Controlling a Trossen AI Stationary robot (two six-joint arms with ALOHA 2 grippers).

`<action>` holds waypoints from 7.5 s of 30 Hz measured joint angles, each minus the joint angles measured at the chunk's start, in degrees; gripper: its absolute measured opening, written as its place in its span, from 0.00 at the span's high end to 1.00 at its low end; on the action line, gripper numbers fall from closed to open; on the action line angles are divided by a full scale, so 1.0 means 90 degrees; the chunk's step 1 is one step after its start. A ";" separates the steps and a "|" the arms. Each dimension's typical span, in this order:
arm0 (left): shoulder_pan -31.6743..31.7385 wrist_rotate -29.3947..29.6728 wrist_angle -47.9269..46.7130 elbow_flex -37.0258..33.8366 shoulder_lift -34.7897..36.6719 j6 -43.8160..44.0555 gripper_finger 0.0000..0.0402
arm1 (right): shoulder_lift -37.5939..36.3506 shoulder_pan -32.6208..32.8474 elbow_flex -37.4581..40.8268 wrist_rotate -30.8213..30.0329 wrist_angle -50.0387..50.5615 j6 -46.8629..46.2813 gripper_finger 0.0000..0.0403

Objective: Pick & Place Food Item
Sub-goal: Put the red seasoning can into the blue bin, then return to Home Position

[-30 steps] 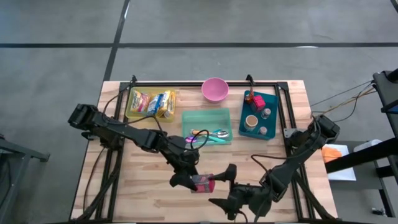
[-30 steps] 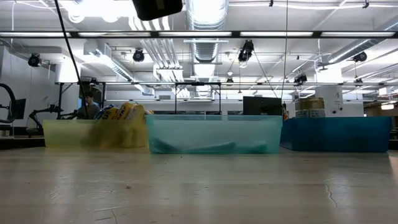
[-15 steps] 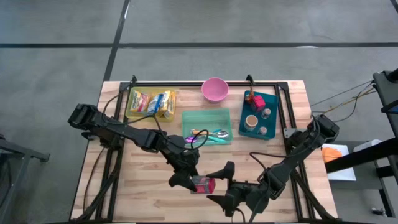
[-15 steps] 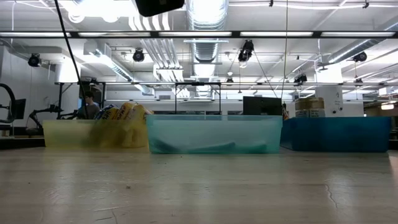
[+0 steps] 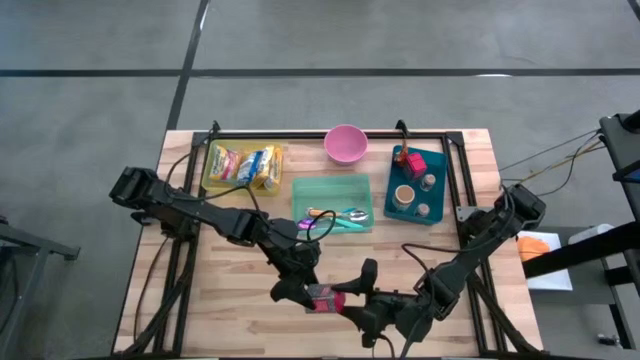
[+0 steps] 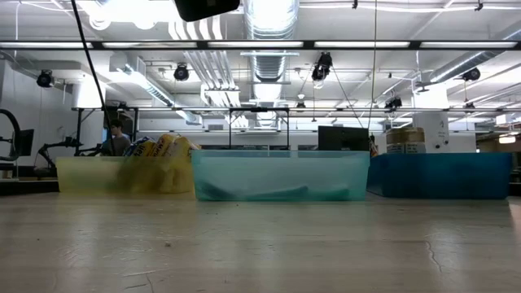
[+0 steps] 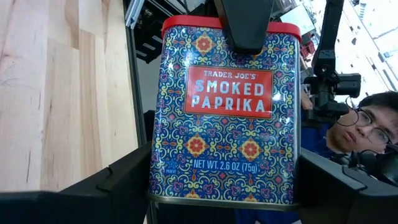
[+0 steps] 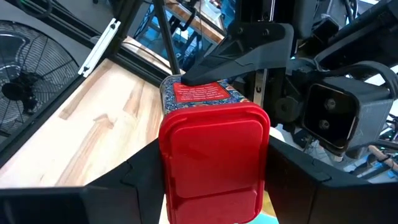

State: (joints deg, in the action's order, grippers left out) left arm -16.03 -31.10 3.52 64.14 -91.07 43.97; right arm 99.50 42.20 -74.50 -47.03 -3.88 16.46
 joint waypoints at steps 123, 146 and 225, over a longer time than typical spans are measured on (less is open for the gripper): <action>0.0151 0.5028 -0.2337 -0.2165 0.2693 -0.2458 0.23 | -0.2564 -0.7612 0.2693 0.4159 0.7527 -0.2411 0.48; 0.0155 0.5025 -0.2342 -0.2164 0.2693 -0.2469 0.23 | -0.2288 -0.7612 0.2633 0.4226 0.7145 -0.2891 0.11; 0.0277 0.5067 -0.2183 -0.1843 0.3976 -0.2439 0.23 | -0.5517 -0.6836 0.1744 0.4896 0.6678 -0.3987 0.94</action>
State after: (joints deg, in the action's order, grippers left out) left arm -13.54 14.51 -16.13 47.55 -55.29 22.01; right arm 49.85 -19.32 -58.81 -2.96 56.23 -19.42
